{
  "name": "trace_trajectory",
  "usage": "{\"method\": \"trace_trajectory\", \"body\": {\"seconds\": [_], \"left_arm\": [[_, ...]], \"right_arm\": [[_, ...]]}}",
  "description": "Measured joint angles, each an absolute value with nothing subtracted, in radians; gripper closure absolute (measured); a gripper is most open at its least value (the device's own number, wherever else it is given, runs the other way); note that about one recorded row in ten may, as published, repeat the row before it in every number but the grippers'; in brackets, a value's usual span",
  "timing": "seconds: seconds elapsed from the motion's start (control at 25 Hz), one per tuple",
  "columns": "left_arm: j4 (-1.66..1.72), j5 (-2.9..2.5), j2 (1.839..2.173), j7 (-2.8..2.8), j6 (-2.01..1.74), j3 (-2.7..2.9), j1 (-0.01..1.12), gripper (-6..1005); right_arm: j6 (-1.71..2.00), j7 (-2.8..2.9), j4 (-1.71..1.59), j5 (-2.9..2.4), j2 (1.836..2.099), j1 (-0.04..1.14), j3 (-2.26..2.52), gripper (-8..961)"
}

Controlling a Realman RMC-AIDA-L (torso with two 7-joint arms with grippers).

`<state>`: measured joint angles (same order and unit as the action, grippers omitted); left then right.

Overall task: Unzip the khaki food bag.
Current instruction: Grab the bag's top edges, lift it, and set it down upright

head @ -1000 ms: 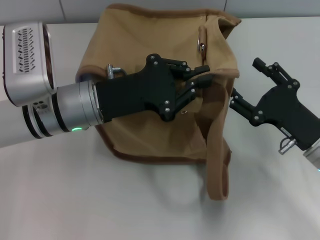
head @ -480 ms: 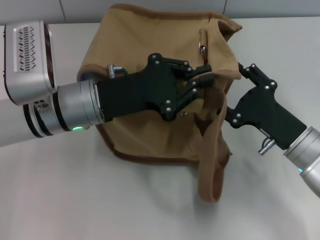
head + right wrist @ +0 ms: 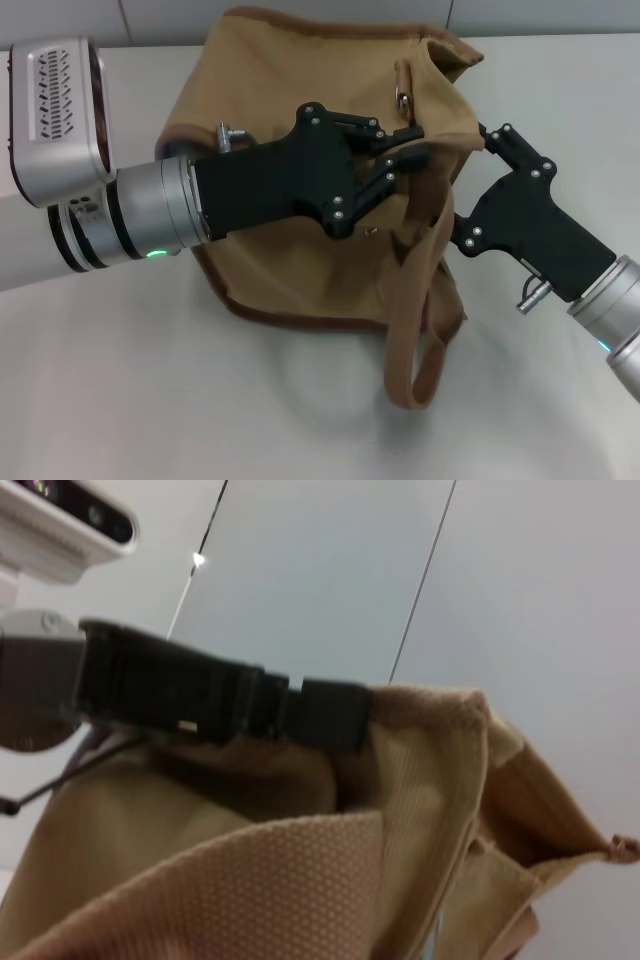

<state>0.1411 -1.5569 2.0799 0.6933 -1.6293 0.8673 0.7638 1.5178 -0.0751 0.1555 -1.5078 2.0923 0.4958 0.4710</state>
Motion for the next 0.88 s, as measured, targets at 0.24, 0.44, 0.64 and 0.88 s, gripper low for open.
{"method": "trace_trajectory", "body": {"seconds": [0.24, 0.44, 0.64, 0.88], "left_arm": [[0.141, -1.557, 2.08, 0.695, -1.628, 0.867, 0.764, 895], [0.141, -1.557, 2.08, 0.695, -1.626, 0.869, 0.764, 894], [0.141, -1.557, 2.08, 0.695, -1.626, 0.87, 0.759, 893], [0.137, -1.557, 2.08, 0.695, -1.626, 0.871, 0.756, 892]], "right_arm": [[1.54, -0.07, 0.156, -1.504, 2.092, 0.492, 0.469, 189], [1.543, -0.068, 0.167, -1.503, 2.092, 0.491, 0.441, 188], [1.544, -0.068, 0.173, -1.503, 2.092, 0.49, 0.419, 187], [1.546, -0.067, 0.179, -1.507, 2.092, 0.489, 0.419, 203]]}}
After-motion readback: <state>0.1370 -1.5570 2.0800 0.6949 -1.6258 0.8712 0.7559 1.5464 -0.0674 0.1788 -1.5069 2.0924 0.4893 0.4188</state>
